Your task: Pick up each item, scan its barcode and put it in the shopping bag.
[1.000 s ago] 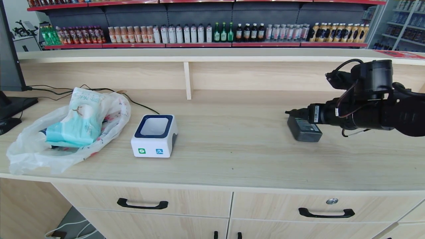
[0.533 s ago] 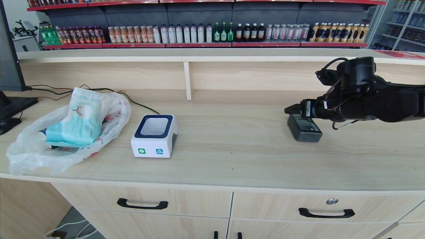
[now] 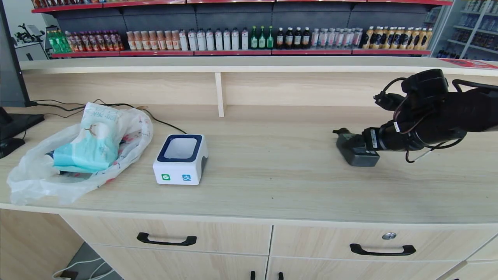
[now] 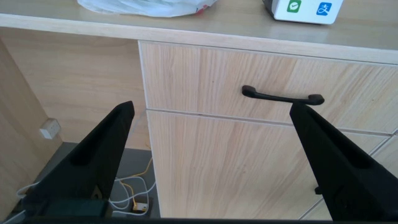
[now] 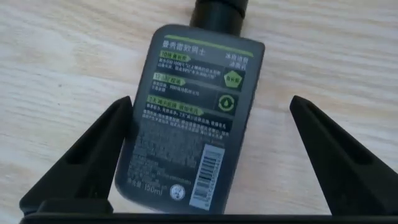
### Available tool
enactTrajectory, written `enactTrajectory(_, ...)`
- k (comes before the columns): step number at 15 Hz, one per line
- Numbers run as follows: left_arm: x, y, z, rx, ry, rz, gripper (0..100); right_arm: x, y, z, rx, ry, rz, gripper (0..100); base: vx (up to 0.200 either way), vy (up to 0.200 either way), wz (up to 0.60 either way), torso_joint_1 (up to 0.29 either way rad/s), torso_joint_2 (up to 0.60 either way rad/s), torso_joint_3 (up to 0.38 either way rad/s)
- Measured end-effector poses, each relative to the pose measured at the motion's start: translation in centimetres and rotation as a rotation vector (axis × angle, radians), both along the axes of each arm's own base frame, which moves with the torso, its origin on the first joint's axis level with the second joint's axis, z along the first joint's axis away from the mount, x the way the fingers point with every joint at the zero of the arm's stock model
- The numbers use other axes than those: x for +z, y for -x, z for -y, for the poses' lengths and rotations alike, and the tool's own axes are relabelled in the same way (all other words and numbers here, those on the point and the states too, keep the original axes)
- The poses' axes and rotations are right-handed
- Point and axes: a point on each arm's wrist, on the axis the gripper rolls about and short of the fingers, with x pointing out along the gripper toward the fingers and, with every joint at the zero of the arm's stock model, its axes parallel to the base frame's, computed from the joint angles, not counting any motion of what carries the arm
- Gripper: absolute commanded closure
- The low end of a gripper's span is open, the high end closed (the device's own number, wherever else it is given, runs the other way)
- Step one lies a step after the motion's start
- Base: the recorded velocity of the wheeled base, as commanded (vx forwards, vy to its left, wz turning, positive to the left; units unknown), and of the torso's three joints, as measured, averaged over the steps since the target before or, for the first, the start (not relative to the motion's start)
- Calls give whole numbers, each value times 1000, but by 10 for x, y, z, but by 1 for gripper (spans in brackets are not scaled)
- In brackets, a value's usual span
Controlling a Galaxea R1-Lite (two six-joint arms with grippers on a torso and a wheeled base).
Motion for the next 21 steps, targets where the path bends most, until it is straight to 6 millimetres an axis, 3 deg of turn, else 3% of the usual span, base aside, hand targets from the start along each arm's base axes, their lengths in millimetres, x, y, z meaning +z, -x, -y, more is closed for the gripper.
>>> enactTrajectory(9, 0, 0, 0, 0, 0, -3, 0, -4, -14, 3, 72, 22, 11, 0, 0, 0, 0, 0, 0, 0)
enactTrajectory(21, 0, 0, 0, 0, -1, -3, 0, -13, -13, 0, 95, 25, -8, 0, 0, 0, 0, 0, 0, 0)
